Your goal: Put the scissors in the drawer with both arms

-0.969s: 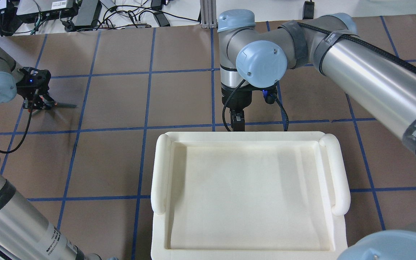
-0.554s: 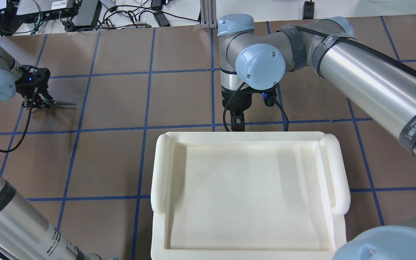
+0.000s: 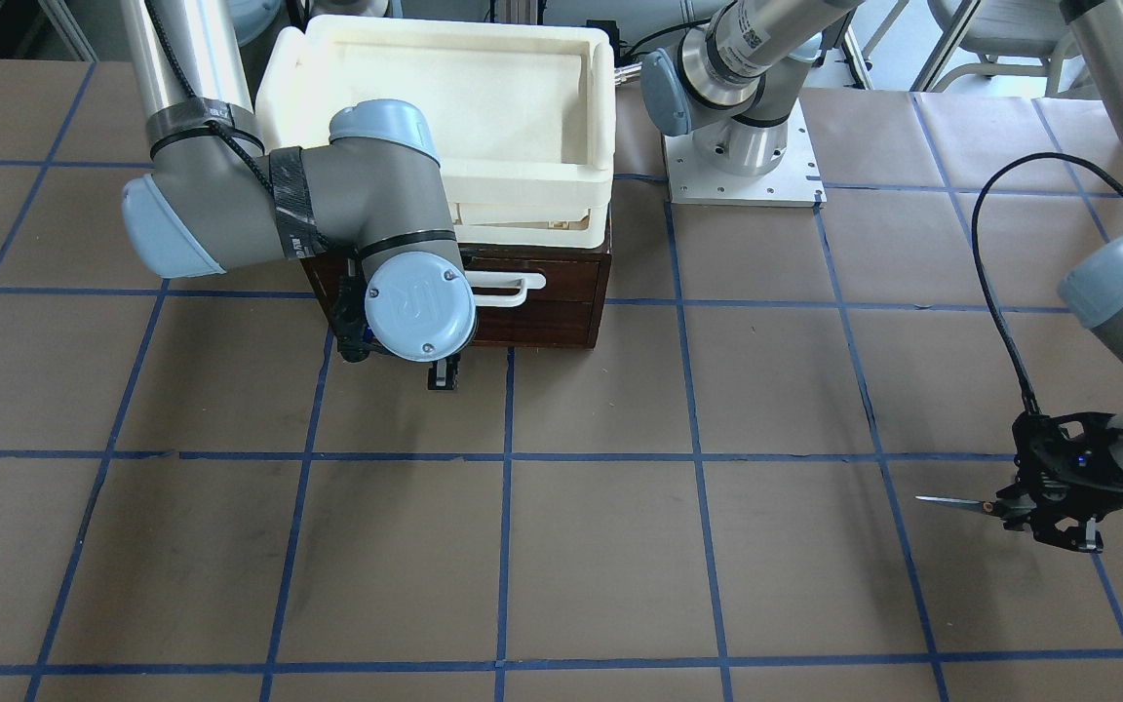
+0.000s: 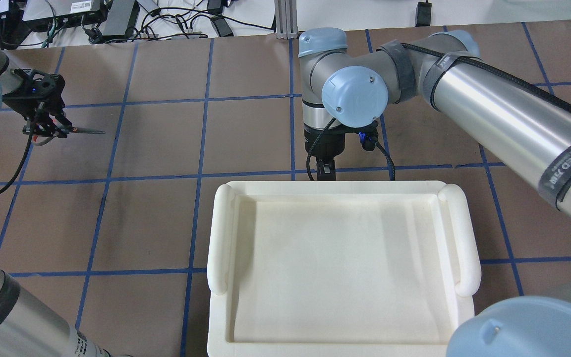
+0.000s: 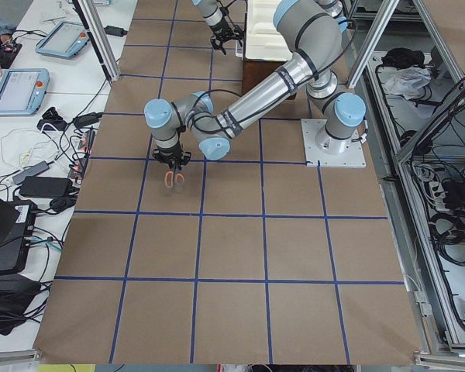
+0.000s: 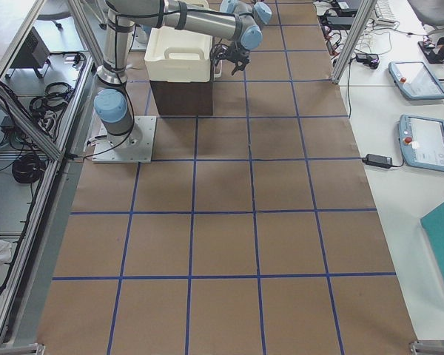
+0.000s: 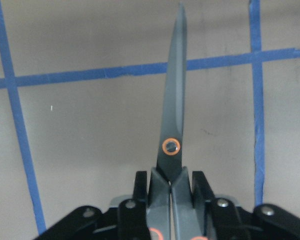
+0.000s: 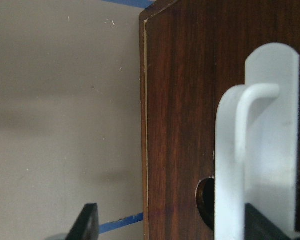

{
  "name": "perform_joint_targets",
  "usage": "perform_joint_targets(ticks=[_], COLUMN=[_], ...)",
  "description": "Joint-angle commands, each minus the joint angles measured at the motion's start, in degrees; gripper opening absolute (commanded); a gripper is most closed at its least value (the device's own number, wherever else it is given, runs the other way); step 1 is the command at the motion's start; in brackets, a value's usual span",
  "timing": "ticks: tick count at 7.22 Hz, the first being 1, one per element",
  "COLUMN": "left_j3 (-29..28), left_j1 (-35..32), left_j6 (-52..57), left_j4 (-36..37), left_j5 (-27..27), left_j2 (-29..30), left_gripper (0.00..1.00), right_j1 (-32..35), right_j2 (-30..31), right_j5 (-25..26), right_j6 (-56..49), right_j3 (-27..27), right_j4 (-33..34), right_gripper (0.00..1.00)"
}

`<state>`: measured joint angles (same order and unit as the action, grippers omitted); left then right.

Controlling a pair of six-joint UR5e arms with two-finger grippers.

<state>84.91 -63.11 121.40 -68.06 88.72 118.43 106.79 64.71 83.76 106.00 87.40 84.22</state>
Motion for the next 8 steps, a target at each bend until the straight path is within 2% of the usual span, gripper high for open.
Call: perform_joint_targets(ticks=[1,2,3,5,6,8], left_j3=[-0.36,-0.62,-0.62,-0.54,-0.53,-0.45], left_j1=[-3.50,-6.38,-12.07,-22.88,-27.46,-29.27], left_j6=[-4.41,-5.20,-6.51,-10.30,-11.96,-14.70], left_j4=[-7.84,-10.57,-14.86,-16.83,-18.49,-18.60], left_j5=[0.14,-0.12,0.31,-0.73,-0.74,-0.57], left_j2=[-8.61,-13.01,-17.58,-23.22,-24.12,-24.04], left_gripper=[0.00,0.00,0.00,0.00,0.00,0.00], right_j1=[0.00,0.00,0.00,-0.09,-0.17,-0.61], right_j2=[-0.20,-0.28,-0.46,-0.55,-0.55,-0.55], right_j5=[0.00,0.09,0.09,0.96,0.96,1.14], right_j6=[-0.26,-0.87,-0.97,-5.42,-6.93,-8.60], right_j3=[0.22,0.22,0.22,-0.30,-0.48,-1.00], right_j4=[0.59,2.07,5.66,7.62,8.41,10.44], right_gripper=[1.00,1.00,1.00,1.00,1.00,1.00])
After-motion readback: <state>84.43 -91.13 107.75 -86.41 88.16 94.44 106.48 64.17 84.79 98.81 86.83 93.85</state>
